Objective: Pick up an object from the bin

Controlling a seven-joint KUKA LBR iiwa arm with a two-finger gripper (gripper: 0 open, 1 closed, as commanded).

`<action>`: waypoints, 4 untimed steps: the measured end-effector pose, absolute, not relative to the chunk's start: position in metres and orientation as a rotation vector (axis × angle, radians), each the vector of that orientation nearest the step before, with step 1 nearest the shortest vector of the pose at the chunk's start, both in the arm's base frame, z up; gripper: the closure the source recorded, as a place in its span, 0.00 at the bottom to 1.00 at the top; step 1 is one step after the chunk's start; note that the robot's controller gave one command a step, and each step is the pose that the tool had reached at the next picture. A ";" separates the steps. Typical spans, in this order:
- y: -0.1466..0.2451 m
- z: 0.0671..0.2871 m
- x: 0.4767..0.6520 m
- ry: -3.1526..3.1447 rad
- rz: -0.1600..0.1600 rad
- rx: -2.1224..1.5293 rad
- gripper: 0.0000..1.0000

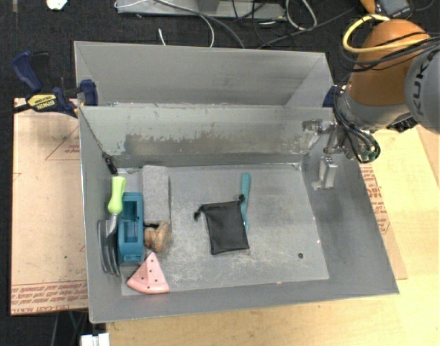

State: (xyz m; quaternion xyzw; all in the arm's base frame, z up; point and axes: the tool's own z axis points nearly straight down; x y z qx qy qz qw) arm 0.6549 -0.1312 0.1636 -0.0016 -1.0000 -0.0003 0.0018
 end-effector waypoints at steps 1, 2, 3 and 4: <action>-0.130 0.169 0.656 -3.144 0.000 -0.001 0.00; -0.053 0.146 0.655 -3.060 -0.001 0.724 0.00; -0.039 0.145 0.620 -3.077 0.001 0.657 0.00; -0.002 0.138 0.622 -2.899 -0.001 1.226 0.00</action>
Offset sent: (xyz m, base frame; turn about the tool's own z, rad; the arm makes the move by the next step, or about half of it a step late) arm 0.0000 0.1010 -0.0259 -0.6070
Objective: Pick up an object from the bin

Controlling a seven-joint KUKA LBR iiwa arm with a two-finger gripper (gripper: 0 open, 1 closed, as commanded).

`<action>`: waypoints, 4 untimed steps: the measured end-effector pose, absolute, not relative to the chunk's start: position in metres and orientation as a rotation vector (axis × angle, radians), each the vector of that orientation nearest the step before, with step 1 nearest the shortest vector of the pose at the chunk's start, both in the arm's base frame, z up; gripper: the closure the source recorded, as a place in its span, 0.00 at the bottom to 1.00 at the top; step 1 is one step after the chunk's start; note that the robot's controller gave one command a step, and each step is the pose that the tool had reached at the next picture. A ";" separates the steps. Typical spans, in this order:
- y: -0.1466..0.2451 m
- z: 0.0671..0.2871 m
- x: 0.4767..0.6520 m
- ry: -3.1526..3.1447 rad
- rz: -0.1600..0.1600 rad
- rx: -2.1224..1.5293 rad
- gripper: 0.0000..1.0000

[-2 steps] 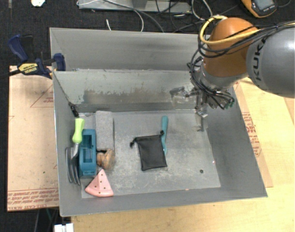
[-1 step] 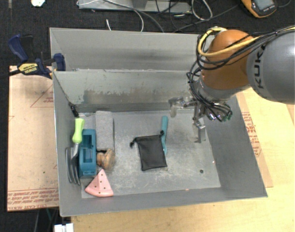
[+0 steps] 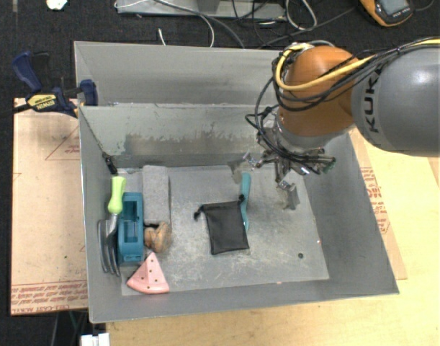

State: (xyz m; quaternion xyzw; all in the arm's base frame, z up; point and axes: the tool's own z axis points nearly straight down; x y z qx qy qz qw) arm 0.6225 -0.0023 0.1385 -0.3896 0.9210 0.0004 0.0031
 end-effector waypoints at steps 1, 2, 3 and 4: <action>0.064 0.066 0.577 2.737 0.008 -1.543 0.00; 0.053 0.071 0.576 2.342 -0.014 -2.067 1.00; 0.053 0.071 0.576 2.342 -0.014 -2.067 1.00; 0.053 0.113 0.574 2.348 -0.006 -2.066 1.00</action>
Offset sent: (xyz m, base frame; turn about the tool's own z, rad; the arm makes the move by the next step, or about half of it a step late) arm -0.0476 0.0534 -0.0685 -0.6511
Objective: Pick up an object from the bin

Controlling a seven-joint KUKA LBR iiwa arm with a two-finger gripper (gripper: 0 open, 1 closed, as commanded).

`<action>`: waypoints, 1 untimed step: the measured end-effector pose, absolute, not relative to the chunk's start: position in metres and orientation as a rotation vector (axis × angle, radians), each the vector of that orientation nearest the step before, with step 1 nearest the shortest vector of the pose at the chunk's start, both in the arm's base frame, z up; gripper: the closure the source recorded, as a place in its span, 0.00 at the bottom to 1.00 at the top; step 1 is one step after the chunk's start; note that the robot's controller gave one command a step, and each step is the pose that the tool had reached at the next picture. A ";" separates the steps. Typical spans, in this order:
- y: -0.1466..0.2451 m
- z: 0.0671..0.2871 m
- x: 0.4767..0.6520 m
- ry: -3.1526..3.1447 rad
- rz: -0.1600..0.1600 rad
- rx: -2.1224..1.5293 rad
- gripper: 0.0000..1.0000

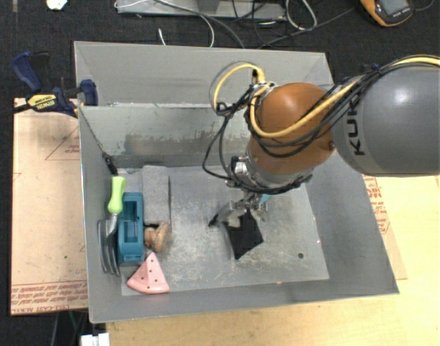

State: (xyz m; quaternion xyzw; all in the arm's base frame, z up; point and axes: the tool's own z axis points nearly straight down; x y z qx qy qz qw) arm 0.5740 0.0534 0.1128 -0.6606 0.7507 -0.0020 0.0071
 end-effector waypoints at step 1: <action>0.054 0.161 0.573 2.352 -0.001 -2.064 1.00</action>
Offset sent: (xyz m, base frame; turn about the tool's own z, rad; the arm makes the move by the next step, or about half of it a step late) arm -0.0006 0.0004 0.0668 0.0019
